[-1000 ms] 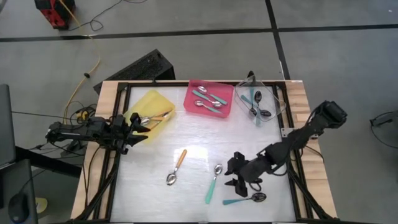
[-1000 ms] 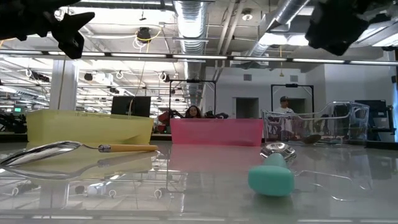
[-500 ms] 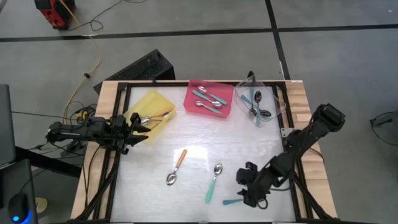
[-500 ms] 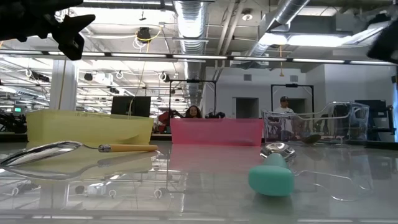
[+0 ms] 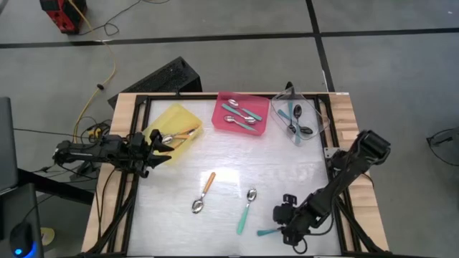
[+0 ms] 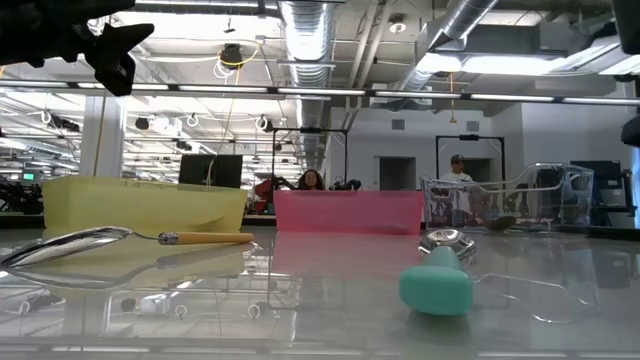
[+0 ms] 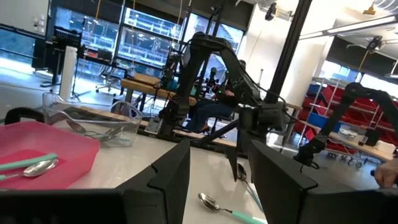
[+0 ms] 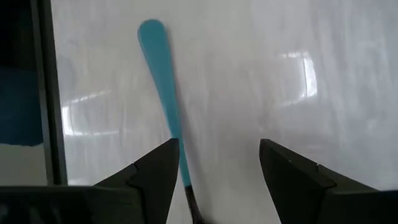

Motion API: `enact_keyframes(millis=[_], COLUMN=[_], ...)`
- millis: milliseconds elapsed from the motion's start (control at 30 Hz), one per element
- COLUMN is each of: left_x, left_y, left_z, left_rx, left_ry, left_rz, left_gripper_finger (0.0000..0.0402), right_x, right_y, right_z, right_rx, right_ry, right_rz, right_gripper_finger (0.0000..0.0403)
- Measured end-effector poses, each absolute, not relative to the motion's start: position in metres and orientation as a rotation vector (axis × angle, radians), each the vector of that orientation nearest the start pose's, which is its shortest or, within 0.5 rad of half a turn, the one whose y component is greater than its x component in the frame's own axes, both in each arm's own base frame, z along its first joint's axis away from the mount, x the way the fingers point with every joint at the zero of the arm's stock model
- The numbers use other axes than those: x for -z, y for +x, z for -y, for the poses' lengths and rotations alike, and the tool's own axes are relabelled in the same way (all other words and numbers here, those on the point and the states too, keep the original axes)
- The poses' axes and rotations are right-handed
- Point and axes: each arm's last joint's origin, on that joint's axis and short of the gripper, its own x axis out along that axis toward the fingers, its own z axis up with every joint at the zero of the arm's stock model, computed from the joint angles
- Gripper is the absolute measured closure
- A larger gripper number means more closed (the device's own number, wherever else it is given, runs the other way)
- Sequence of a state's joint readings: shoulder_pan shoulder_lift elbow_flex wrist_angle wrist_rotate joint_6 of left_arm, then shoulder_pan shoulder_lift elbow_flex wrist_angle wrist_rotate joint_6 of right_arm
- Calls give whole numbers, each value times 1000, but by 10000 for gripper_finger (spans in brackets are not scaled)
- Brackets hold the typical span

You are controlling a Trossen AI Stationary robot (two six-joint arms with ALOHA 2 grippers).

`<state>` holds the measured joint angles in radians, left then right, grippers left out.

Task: Sort silverware by color (type)
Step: Put the blue spoon into the transparent bin

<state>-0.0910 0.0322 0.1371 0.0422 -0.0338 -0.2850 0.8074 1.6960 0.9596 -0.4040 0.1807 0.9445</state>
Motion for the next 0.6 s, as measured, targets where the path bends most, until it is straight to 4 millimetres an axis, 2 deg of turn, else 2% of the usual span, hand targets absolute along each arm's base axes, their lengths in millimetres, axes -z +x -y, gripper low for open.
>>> enact_keyframes(millis=[267,433,600], left_x=[-212,-211,-211], left_y=[89,89,89], left_z=[7,7,7], left_rx=[71,71,71], left_ry=[-299,-300,-300], left_rz=[139,138,136], left_gripper_finger=[253,253,253], right_x=[-152,-154,-142], right_y=[225,218,209], right_z=[-230,-236,-246], right_rx=[-73,-99,-88], right_ry=[273,268,274], right_rz=[-1130,-1129,-1175], right_gripper_finger=[153,153,153])
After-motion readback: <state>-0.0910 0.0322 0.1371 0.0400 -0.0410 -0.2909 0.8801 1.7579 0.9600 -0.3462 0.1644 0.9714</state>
